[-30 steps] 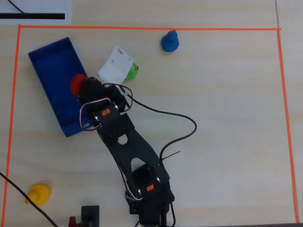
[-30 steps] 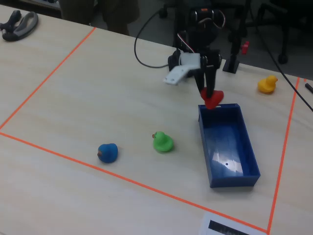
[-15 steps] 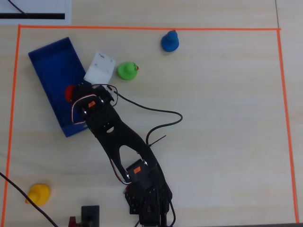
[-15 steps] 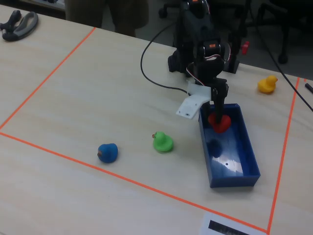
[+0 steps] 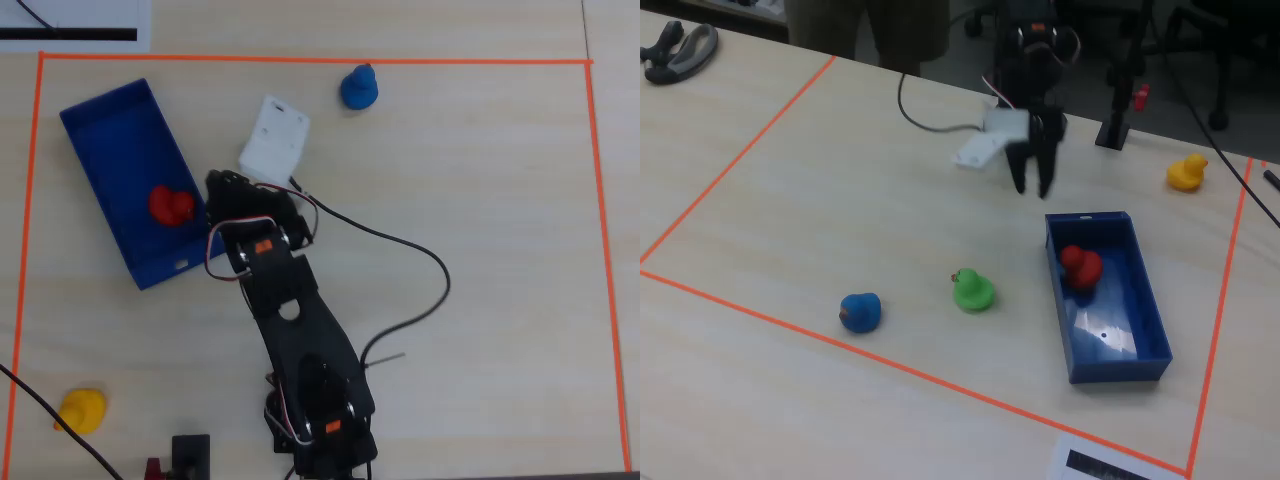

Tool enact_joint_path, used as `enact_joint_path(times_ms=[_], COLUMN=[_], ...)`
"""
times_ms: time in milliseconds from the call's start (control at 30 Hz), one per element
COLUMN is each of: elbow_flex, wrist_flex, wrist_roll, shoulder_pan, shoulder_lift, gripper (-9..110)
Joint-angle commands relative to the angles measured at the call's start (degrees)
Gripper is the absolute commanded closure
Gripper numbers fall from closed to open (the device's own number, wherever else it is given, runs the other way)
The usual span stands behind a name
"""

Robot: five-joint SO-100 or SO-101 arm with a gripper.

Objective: Grasp red duck and put it into box.

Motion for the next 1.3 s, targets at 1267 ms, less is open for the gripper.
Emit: enact_joint_path(times_ms=[1267], elbow_flex=[67.9], wrist_flex=[9.8], wrist_roll=[-26.3], shoulder_pan=[14.5], shoulder_lift=[65.1], gripper=[101])
